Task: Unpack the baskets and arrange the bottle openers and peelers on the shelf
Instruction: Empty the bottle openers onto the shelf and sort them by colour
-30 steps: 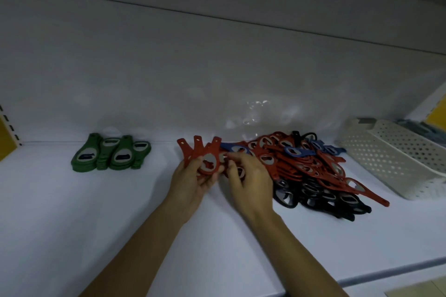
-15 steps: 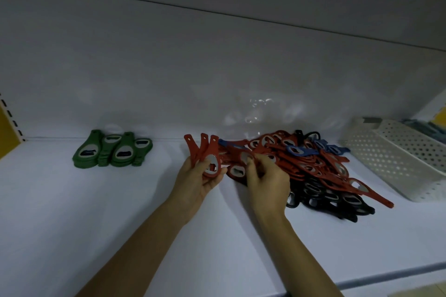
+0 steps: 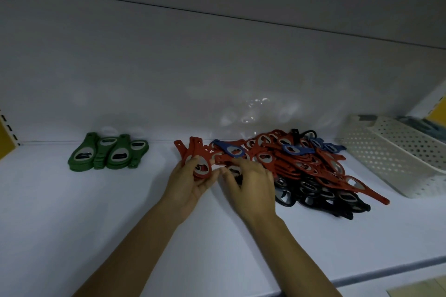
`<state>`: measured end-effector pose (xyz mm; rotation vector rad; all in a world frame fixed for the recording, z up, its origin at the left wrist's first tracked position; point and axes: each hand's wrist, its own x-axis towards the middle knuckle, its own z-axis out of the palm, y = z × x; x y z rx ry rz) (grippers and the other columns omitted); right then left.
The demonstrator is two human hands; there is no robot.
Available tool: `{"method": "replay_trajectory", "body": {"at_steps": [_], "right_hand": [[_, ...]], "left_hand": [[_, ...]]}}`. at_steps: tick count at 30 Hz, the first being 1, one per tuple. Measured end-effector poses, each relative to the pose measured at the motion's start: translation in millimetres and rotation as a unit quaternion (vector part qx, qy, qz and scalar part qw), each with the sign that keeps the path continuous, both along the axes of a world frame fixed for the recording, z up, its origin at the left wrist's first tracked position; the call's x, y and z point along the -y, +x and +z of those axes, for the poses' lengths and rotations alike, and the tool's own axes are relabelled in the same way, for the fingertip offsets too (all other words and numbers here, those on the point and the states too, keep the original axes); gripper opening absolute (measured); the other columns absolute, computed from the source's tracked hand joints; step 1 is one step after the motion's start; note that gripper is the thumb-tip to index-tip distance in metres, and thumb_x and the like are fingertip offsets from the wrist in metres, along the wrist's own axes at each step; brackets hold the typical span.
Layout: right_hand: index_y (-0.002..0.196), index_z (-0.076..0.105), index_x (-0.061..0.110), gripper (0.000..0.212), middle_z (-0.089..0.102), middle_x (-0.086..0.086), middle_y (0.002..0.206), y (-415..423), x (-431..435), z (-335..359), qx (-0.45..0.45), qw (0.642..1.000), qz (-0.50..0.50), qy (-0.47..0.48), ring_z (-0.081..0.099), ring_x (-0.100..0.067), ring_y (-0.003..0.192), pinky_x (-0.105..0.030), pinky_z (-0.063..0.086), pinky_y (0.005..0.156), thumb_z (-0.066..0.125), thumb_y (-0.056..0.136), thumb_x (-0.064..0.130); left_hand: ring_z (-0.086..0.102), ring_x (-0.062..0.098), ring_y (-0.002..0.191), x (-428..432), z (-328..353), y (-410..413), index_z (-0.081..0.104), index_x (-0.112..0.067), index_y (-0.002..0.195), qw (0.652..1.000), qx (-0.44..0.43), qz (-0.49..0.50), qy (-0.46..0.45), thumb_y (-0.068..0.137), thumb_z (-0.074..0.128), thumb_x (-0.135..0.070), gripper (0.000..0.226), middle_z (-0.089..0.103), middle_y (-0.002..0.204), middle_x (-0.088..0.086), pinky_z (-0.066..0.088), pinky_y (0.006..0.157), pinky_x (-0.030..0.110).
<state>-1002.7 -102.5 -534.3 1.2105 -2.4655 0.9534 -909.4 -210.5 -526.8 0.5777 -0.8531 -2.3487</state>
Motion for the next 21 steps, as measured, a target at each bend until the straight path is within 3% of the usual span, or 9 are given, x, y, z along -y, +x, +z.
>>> {"method": "replay_trajectory", "body": {"at_steps": [3,7,9,13,15,18,21], "right_hand": [[0.112,0.063,0.031,0.034,0.062,0.01,0.118,-3.5,0.1,-2.2,0.003,0.994,-0.029,0.106,0.051,-0.014,0.114,-0.033,0.029,0.098,0.055,0.088,0.053],[0.098,0.07,0.032,0.019,0.069,0.011,0.1,0.3,1.8,2.3,-0.102,0.987,-0.033,0.124,0.056,-0.014,0.099,-0.032,0.03,0.089,0.053,0.092,0.038],[0.085,0.071,0.027,0.02,0.07,0.008,0.085,1.1,1.1,5.6,-0.125,0.988,-0.034,0.084,0.06,-0.016,0.086,-0.033,0.034,0.083,0.053,0.094,0.032],[0.087,0.073,0.013,0.01,0.071,-0.002,0.077,-0.1,-2.9,8.6,-0.087,0.983,-0.027,-0.159,0.064,-0.021,0.066,-0.033,0.048,0.068,0.064,0.09,0.01],[0.092,0.073,0.008,0.01,0.073,-0.004,0.085,4.4,-1.7,7.1,-0.104,0.972,0.036,-0.207,0.067,-0.019,0.073,-0.031,0.054,0.07,0.066,0.087,0.006],[0.099,0.073,0.009,0.015,0.074,-0.003,0.097,13.9,2.9,2.8,-0.131,0.963,0.177,-0.157,0.069,-0.015,0.087,-0.028,0.055,0.082,0.061,0.09,0.013],[0.101,0.072,0.007,0.026,0.073,-0.004,0.098,17.9,6.6,1.7,-0.045,0.956,0.258,-0.131,0.066,-0.014,0.089,-0.028,0.052,0.084,0.05,0.096,0.02]], "left_hand": [[0.065,0.03,0.102,0.8,1.1,0.0,0.052,-0.003,0.127,0.999,0.006,0.015,0.033,0.098,0.046,-0.015,0.031,0.064,0.114,0.018,0.059,0.063,0.029],[0.064,0.027,0.095,-0.4,2.7,1.7,0.051,0.0,0.124,0.998,0.001,0.011,0.065,0.097,0.047,-0.011,0.029,0.063,0.111,0.02,0.058,0.057,0.028],[0.064,0.024,0.09,-0.3,4.3,1.6,0.052,-0.001,0.123,0.998,-0.001,0.009,0.064,0.098,0.046,-0.011,0.028,0.062,0.11,0.019,0.059,0.06,0.029],[0.064,0.027,0.1,-2.8,3.3,1.2,0.052,-0.004,0.126,1.0,0.014,-0.006,0.005,0.097,0.048,-0.012,0.031,0.063,0.116,0.017,0.06,0.067,0.029],[0.065,0.026,0.103,-6.3,0.9,-0.2,0.051,-0.009,0.129,0.998,0.03,-0.028,-0.057,0.097,0.048,-0.015,0.033,0.064,0.117,0.015,0.059,0.069,0.029],[0.068,0.021,0.101,-7.7,2.6,-0.7,0.053,-0.012,0.128,0.995,0.012,-0.052,-0.081,0.094,0.048,-0.03,0.039,0.07,0.111,0.01,0.057,0.07,0.027],[0.068,0.021,0.1,-1.6,4.3,3.3,0.056,-0.012,0.125,0.996,-0.03,-0.068,-0.052,0.082,0.058,-0.033,0.048,0.072,0.108,0.008,0.058,0.072,0.028]]}}
